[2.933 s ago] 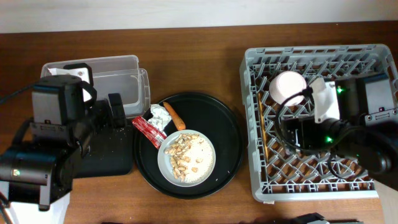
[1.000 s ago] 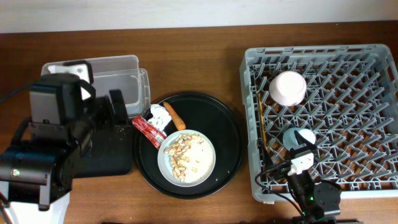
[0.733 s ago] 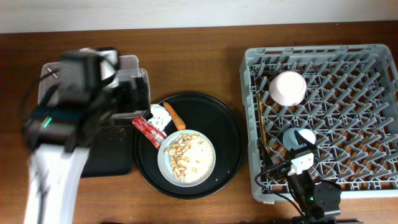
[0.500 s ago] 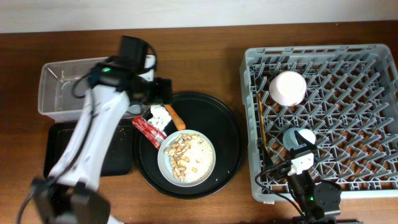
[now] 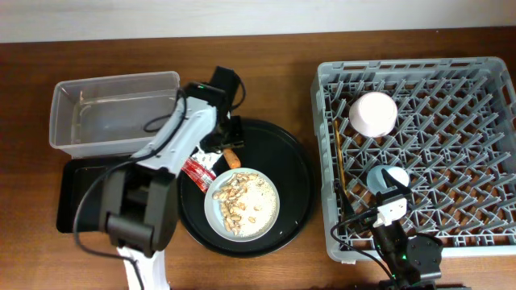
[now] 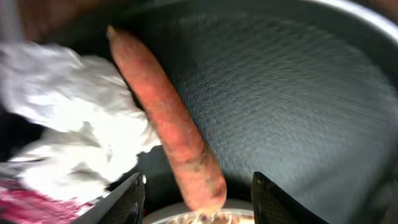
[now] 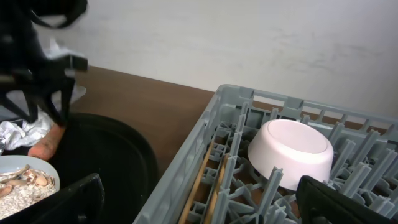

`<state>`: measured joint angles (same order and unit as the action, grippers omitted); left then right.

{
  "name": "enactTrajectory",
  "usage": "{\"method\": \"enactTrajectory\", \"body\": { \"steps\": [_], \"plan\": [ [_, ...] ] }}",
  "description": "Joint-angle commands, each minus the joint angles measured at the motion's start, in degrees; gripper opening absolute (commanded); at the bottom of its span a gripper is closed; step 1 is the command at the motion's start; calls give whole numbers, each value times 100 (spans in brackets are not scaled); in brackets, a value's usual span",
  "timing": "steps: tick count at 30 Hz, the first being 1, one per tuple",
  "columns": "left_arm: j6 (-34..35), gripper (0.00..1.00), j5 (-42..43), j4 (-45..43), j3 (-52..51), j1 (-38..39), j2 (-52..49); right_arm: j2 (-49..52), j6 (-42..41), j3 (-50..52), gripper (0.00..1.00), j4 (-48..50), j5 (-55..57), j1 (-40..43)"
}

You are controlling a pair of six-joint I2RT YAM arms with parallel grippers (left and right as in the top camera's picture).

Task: Sort waste into correct bins and load items into the dishwasher rack
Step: 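Grasp the carrot with the left gripper and drop it on the black tray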

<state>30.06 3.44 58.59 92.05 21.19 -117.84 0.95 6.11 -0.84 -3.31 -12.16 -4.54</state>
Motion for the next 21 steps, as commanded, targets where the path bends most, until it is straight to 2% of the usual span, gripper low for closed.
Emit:
{"method": "enactTrajectory", "body": {
  "steps": [1,3,8,10,12,17,21],
  "plan": [
    [774,55,149,-52,-13,42,-509,-55,-59,52,98,15,-74,44],
    [815,55,435,-138,-13,42,-702,-55,-61,52,98,15,-74,44],
    [938,54,415,-350,-13,42,-905,-55,-59,52,98,15,-74,44],
    [938,47,411,-417,-13,42,-922,-55,-61,52,98,15,-74,44],
    [935,33,417,-404,-7,42,-918,-55,-59,52,98,15,-74,44],
    [931,33,258,-138,142,39,-787,-55,-61,52,98,15,-74,44],
    [629,33,-308,179,437,42,-76,-55,-61,52,98,15,-74,44]
  ]
}}
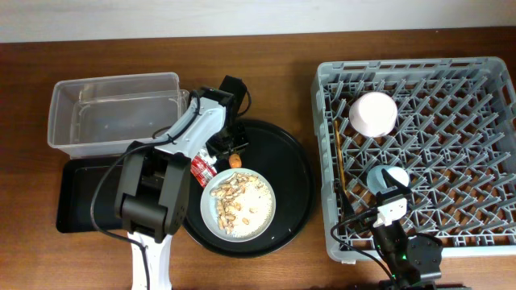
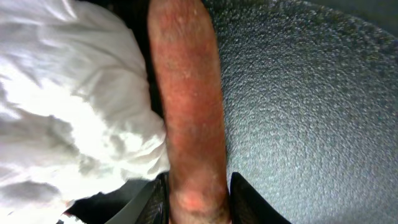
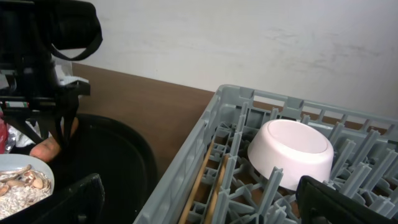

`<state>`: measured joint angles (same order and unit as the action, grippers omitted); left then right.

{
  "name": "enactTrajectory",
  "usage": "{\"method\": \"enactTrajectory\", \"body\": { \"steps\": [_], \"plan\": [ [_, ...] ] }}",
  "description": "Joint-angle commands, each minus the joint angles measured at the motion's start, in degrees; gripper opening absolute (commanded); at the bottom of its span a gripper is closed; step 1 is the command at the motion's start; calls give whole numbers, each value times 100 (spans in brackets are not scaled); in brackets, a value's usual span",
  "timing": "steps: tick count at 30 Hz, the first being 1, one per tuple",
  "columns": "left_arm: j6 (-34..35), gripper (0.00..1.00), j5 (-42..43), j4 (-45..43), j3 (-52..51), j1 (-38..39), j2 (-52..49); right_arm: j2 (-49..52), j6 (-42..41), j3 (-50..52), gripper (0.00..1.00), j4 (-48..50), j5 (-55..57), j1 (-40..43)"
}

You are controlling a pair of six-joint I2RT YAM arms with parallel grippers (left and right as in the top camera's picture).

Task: Sort waste into correct bins and load items into the dishwasher rack
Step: 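Grasp the carrot with the left gripper and drop it on the black tray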

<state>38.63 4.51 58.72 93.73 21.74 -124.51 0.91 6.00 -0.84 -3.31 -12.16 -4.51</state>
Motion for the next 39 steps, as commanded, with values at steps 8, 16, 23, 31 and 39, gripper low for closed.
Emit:
{"method": "enactTrajectory", "body": {
  "steps": [8,16,23,31,39],
  "plan": [
    [-223,18,-1185,1008,275,-435,1631,-50,-48,52,98,15,-74,42],
    [-225,64,-560,741,179,-208,1467,-50,-48,52,98,15,-74,42],
    [-221,68,-1231,114,15,772,684,-50,-48,52,98,15,-74,42],
    [-210,64,-1231,-85,15,686,17,-50,-50,52,98,15,-74,42],
    [-94,59,-1235,-111,-140,610,-162,-50,-50,52,98,15,-74,42]
  ]
}}
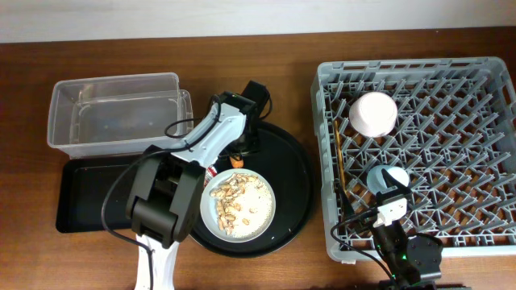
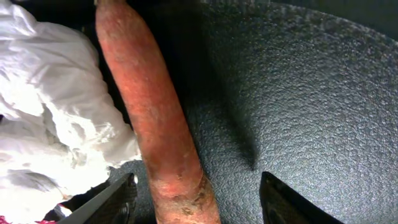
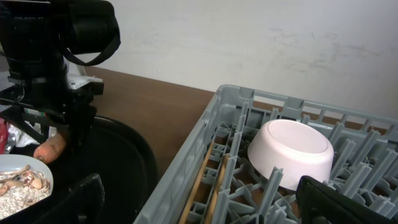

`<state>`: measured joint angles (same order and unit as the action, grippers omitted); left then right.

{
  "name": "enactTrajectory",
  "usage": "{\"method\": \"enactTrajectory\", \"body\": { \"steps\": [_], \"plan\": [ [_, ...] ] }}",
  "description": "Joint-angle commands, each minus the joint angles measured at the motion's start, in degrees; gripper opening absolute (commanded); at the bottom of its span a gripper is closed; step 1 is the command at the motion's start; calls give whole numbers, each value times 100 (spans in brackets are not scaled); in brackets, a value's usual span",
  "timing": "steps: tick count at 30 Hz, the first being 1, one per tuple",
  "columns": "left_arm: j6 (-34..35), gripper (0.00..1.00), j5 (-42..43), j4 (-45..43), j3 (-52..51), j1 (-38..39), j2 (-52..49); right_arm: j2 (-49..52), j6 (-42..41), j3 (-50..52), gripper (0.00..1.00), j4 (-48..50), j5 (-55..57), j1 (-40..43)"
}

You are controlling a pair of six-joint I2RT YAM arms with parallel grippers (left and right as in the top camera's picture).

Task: Sort waste into correct bins and load items into the dishwasher rack
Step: 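Grasp the carrot with the left gripper and drop it on the black tray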

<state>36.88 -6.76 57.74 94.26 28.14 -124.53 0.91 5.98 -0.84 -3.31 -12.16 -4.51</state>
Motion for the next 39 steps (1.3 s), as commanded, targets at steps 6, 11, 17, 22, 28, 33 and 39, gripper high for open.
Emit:
{"method": "enactTrajectory", "body": {
  "steps": [6,11,17,22,28,33,39],
  "plan": [
    [87,33,-103,-87,-240,-59,-262,-50,-46,52,98,15,-74,42],
    [87,15,-98,437,267,-269,-140,-50,-48,52,98,15,-74,42],
    [85,1,201,1176,833,-800,396,-50,-48,52,98,15,-74,42],
    [81,0,136,1871,833,-1314,935,-50,-46,52,98,15,-74,42],
    [83,1,-125,3001,688,-2090,1202,-50,-48,52,98,15,-74,42],
    [85,1,-96,2824,57,-2623,1202,-50,-48,52,98,15,-74,42],
    [87,1,-52,2326,-638,-3082,1202,-50,-48,52,98,15,-74,42]
  ]
}}
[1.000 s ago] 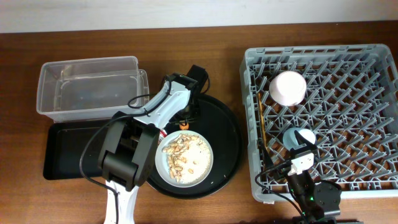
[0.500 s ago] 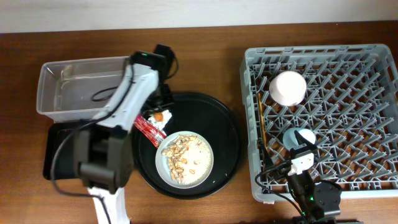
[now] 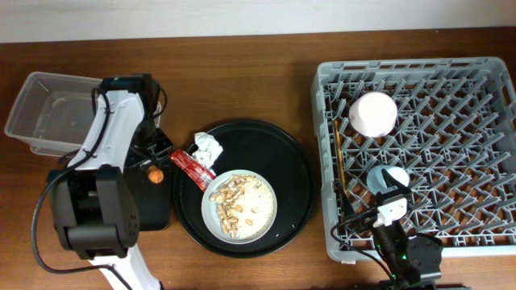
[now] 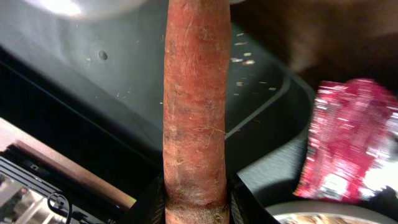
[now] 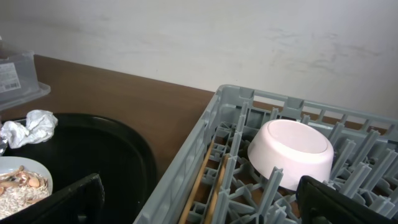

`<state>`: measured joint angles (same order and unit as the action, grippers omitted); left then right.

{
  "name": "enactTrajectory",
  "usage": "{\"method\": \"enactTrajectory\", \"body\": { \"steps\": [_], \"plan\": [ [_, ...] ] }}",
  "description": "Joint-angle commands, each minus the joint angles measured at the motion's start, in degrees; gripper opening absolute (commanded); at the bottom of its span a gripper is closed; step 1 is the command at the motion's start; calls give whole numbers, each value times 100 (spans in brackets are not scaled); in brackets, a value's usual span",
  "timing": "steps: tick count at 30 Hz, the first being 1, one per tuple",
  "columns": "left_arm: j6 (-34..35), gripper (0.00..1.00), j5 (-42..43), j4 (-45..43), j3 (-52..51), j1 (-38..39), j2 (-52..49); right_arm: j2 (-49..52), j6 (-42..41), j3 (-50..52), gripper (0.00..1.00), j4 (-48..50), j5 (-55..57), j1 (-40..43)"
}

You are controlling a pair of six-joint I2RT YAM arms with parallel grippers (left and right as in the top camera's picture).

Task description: Sort waste into correct bins and load items into the dishwasher rack

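Observation:
My left gripper (image 3: 155, 171) is shut on an orange carrot (image 4: 195, 112), which points lengthwise away from the left wrist camera. It hangs over the black bin (image 3: 153, 211) left of the round black tray (image 3: 294, 181). On that tray lie a plate of food scraps (image 3: 239, 204), a red wrapper (image 3: 189, 166) and a crumpled white napkin (image 3: 208, 147). My right gripper (image 5: 199, 208) stands open at the near edge of the grey dishwasher rack (image 3: 484, 76), with nothing between its fingers.
A clear plastic bin (image 3: 44, 121) sits skewed at the far left. The rack holds an upturned white bowl (image 3: 372, 113), chopsticks (image 3: 339, 161) along its left side and a small cup (image 3: 387, 177). Brown table shows between tray and rack.
My left gripper was open round the carrot on the round tray; now it is shut on the carrot over the black bin at the left. The clear bin stands further left and skewed.
First the left gripper was open over the carrot beside the napkin on the round tray. Then its jaws stood close against the carrot, then wide apart again. Now the carrot is held over the black bin. The right arm stayed at the rack throughout.

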<state>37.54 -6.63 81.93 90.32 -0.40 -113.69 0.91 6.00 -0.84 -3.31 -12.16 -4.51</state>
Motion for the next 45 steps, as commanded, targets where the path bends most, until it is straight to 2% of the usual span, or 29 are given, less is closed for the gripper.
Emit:
{"method": "enactTrajectory", "body": {
  "steps": [1,3,5,6,7,9,11,15,17,20,23,27,32,36,39,42,43,45],
  "plan": [
    [22,1,-70,-144,-315,-286,118,-50,-48,52,98,15,-74,42],
    [22,4,-170,-306,-461,-363,118,-50,-50,52,98,15,-74,42],
    [22,23,-129,-476,-671,-402,118,-50,-50,52,98,15,-74,42],
    [22,37,-79,-476,-713,-400,118,-50,-50,52,98,15,-74,42],
    [20,55,-11,-452,-717,-400,118,-50,-48,52,98,15,-74,42],
    [17,70,184,-387,-708,-400,133,-50,-50,52,98,15,-74,42],
    [-11,74,549,-271,-675,-400,179,-50,-50,52,98,15,-74,42],
    [-398,75,1637,-245,-658,-214,577,-50,-50,52,98,15,-74,42],
    [-400,75,1690,-343,-658,-7,802,-50,-50,52,98,15,-74,42],
    [-684,74,1250,-872,-658,634,1154,-50,-50,52,98,15,-74,42],
    [-682,61,356,-1222,-671,1266,1158,-50,-50,52,98,15,-74,42],
    [-682,58,39,-1663,-684,1832,994,-50,-48,52,98,15,-74,42],
    [-682,57,-1113,-2385,-684,2065,555,-50,-50,52,98,15,-74,42],
    [-780,57,-946,-2704,-684,2061,57,-50,-50,52,98,15,-74,42],
    [-1187,56,-195,-3045,-684,2065,-363,-50,-48,52,98,15,-74,42],
    [-1303,56,-151,-3250,-684,2065,-529,-50,-50,52,98,15,-74,42],
    [-1303,51,-129,-3276,-682,2065,-553,-50,-50,52,98,15,-74,42],
    [-1305,32,-109,-3333,-680,2065,-562,-50,-50,52,98,15,-74,42]
  ]
}}
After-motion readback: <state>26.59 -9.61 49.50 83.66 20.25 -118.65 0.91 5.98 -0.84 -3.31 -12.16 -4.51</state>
